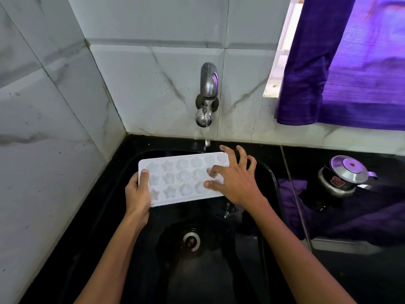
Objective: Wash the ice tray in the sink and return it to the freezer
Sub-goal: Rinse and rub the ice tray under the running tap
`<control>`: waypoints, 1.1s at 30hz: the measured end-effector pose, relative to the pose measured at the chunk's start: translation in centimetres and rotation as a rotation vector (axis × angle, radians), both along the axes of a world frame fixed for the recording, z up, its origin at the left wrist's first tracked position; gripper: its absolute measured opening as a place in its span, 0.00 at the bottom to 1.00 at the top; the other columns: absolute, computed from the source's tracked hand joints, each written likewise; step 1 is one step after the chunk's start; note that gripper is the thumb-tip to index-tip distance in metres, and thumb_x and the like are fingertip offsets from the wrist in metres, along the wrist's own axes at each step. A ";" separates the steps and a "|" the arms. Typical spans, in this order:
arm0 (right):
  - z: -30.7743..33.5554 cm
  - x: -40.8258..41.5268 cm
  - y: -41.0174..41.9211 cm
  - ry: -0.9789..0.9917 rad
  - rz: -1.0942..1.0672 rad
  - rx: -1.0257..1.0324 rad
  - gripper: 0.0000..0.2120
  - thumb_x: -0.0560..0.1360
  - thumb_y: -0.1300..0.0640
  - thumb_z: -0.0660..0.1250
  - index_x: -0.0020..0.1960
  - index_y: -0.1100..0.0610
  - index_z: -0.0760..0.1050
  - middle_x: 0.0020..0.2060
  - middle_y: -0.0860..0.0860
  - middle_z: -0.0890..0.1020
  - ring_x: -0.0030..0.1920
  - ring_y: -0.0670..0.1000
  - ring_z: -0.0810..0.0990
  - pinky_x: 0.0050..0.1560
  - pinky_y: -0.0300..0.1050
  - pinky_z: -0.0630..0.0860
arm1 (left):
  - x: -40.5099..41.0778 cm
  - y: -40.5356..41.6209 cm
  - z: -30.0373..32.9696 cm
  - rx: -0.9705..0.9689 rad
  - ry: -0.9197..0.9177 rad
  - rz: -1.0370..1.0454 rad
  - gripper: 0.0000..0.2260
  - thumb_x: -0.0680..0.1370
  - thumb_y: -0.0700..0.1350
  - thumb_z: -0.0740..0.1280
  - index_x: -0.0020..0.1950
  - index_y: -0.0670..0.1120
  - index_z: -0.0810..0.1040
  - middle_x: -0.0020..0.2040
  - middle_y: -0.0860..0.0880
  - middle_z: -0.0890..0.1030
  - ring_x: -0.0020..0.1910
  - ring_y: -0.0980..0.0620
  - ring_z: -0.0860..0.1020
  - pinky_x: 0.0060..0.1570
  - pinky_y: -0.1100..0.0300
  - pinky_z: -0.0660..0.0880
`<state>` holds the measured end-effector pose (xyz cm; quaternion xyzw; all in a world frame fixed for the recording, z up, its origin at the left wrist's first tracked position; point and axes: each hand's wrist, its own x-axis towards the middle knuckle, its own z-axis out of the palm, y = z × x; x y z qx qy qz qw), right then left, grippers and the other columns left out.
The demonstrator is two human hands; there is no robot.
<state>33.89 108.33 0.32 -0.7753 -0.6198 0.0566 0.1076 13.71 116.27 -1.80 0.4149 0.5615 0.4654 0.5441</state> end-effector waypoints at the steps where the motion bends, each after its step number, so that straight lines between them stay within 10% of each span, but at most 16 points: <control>1: 0.1 0.2 0.1 -0.017 -0.009 0.007 0.17 0.71 0.33 0.61 0.52 0.43 0.76 0.75 0.47 0.49 0.74 0.59 0.39 0.71 0.61 0.41 | 0.2 0.0 0.0 0.008 0.007 -0.008 0.09 0.82 0.48 0.58 0.56 0.46 0.75 0.44 0.51 0.80 0.42 0.54 0.80 0.35 0.62 0.75; 8: 0.1 0.6 0.1 -0.047 0.039 -0.040 0.15 0.76 0.40 0.59 0.61 0.40 0.72 0.76 0.48 0.44 0.74 0.60 0.36 0.70 0.62 0.39 | 0.3 1.0 -0.5 0.006 0.000 -0.013 0.10 0.82 0.49 0.59 0.57 0.46 0.76 0.45 0.52 0.81 0.42 0.54 0.80 0.35 0.61 0.76; 19: -1.0 0.3 1.3 -0.325 -0.027 0.126 0.12 0.56 0.42 0.80 0.34 0.40 0.80 0.68 0.54 0.72 0.69 0.64 0.54 0.63 0.64 0.50 | 0.0 0.4 -1.3 -0.034 -0.066 0.004 0.08 0.82 0.49 0.59 0.55 0.48 0.75 0.45 0.51 0.81 0.43 0.52 0.81 0.38 0.57 0.76; 26: -1.1 0.4 1.1 -0.244 0.023 0.051 0.11 0.76 0.48 0.65 0.58 0.42 0.76 0.77 0.52 0.48 0.70 0.59 0.32 0.65 0.63 0.34 | 0.4 0.5 -1.4 -0.045 -0.060 0.008 0.08 0.82 0.49 0.58 0.56 0.48 0.75 0.45 0.52 0.81 0.42 0.54 0.80 0.35 0.61 0.77; 33: -1.0 0.4 1.2 -0.066 -0.130 0.267 0.11 0.69 0.40 0.69 0.48 0.43 0.79 0.74 0.48 0.58 0.72 0.56 0.43 0.67 0.56 0.42 | 0.4 0.7 -1.6 -0.028 -0.063 0.100 0.08 0.82 0.49 0.58 0.56 0.49 0.74 0.44 0.53 0.79 0.41 0.57 0.79 0.35 0.64 0.74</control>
